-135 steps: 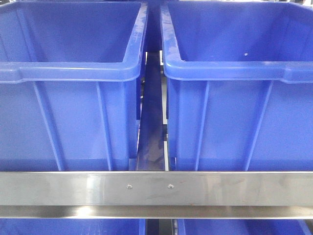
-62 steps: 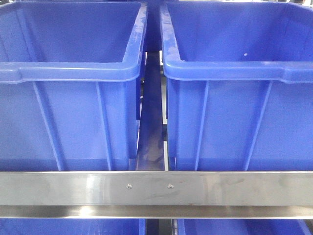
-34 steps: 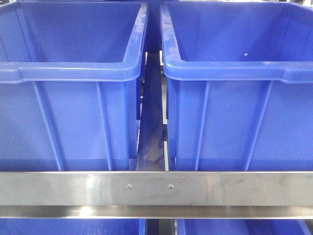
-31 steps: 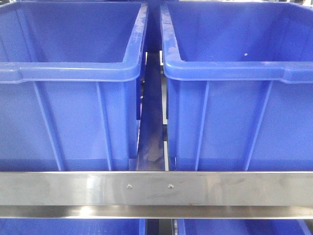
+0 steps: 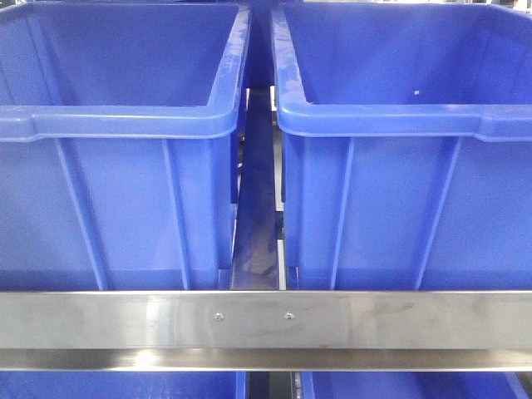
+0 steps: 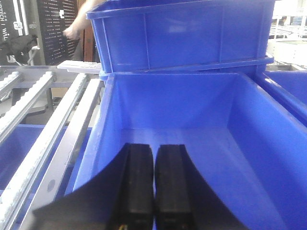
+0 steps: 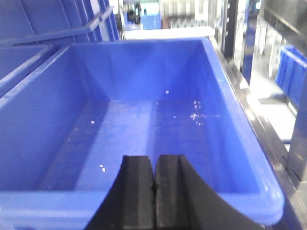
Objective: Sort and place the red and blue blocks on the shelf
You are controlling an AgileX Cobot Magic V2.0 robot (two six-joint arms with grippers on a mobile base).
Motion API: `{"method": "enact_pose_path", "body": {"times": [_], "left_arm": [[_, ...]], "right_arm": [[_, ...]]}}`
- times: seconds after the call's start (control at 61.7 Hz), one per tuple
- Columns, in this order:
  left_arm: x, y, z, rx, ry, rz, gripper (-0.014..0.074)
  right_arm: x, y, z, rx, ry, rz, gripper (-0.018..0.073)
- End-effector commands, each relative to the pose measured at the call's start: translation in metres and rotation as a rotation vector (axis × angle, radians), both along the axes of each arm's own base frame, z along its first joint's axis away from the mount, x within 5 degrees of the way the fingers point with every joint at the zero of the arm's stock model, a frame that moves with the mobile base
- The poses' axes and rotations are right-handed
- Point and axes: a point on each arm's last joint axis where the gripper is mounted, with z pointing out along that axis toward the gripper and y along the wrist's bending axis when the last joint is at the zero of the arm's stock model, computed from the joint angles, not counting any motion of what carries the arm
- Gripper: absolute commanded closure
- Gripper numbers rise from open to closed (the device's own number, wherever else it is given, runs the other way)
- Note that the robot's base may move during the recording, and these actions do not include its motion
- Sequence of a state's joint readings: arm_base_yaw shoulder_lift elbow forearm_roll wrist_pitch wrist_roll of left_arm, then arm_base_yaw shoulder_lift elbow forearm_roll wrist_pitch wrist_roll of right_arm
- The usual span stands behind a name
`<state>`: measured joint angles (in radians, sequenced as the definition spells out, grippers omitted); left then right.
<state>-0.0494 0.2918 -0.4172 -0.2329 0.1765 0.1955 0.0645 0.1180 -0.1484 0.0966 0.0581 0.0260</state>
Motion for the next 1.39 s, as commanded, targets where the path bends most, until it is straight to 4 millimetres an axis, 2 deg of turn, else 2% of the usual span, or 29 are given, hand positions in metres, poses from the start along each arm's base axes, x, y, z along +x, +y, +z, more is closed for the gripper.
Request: {"method": "enact_pose_path", "body": {"times": [0.0, 0.146, 0.308, 0.697, 1.377], "left_arm": [[-0.002, 0.001, 0.015, -0.016, -0.095, 0.011, 0.0471], [-0.002, 0.001, 0.015, -0.016, -0.095, 0.011, 0.0472], [-0.002, 0.001, 0.015, -0.016, -0.095, 0.011, 0.0472], [-0.002, 0.001, 0.015, -0.016, -0.095, 0.011, 0.0472], [-0.002, 0.001, 0.015, -0.016, -0.095, 0.011, 0.0472]], "right_arm": [[-0.006, -0.002, 0.008, -0.037, -0.162, -0.023, 0.0503], [-0.011, -0.002, -0.007, -0.039, -0.205, -0.026, 0.0503], [-0.009, -0.002, -0.029, -0.042, -0.170, -0.025, 0.0503], [-0.010, -0.002, -0.026, -0.040, -0.195, -0.027, 0.0503], [-0.008, -0.002, -0.032, -0.043, -0.135, -0.027, 0.0503]]}}
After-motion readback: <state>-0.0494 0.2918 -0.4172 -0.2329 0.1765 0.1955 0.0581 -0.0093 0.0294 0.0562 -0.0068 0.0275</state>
